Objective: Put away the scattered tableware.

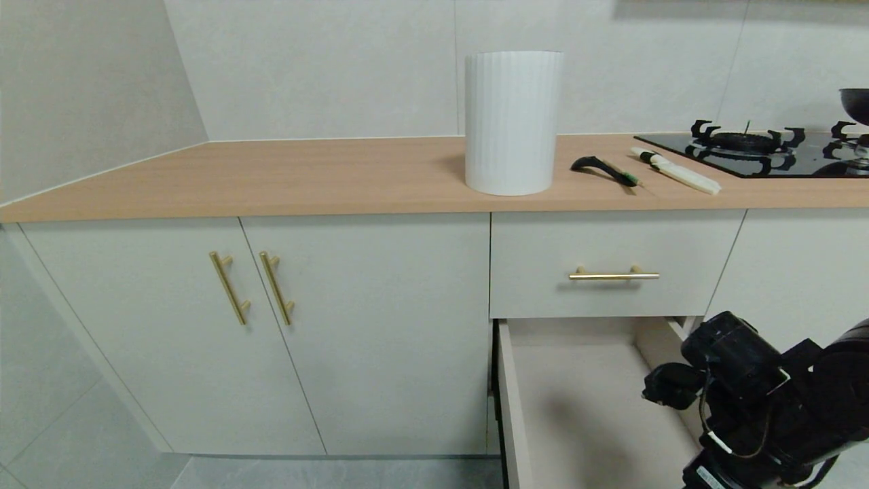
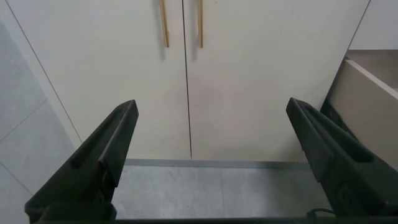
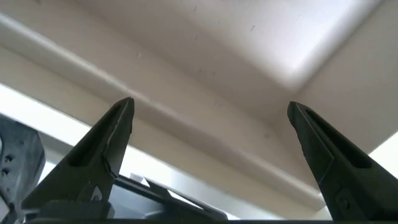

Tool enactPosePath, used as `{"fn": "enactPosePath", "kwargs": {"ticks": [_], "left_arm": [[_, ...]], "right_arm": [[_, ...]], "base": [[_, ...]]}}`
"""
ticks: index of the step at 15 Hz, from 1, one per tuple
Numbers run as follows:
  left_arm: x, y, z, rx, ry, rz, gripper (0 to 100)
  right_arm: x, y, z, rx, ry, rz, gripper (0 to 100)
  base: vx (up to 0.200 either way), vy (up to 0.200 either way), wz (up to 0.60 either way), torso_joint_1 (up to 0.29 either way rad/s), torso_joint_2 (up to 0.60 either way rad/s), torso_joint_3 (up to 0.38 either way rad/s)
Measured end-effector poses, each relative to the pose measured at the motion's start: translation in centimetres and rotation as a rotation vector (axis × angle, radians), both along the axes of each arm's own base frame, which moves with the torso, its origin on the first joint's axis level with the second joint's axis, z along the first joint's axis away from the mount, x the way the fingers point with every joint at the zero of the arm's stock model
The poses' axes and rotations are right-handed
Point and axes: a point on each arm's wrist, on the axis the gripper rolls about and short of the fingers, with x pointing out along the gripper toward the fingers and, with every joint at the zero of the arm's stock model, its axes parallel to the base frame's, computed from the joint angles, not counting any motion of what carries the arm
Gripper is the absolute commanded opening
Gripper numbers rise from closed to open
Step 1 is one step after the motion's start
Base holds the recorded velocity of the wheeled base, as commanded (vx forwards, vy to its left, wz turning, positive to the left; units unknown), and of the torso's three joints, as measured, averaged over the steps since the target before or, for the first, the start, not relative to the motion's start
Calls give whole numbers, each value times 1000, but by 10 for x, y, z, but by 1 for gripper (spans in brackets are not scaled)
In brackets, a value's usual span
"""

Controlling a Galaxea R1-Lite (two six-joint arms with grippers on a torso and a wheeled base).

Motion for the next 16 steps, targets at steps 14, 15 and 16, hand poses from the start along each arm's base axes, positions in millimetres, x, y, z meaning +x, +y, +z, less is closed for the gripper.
{"fn": "enactPosePath", "kwargs": {"ticks": [14,15,16], "left_arm": [[0,0,0,0,0,0,100],[0,0,0,0,0,0,100],[0,0,0,0,0,0,100]], "right_arm": [[7,13,31,235,-135,-182,100],[10,11,36,260,-172,-196,100],[13,10,41,286,-222,-201,100]], "base": [[0,0,0,0,0,0],[0,0,0,0,0,0],[0,0,0,0,0,0]]}}
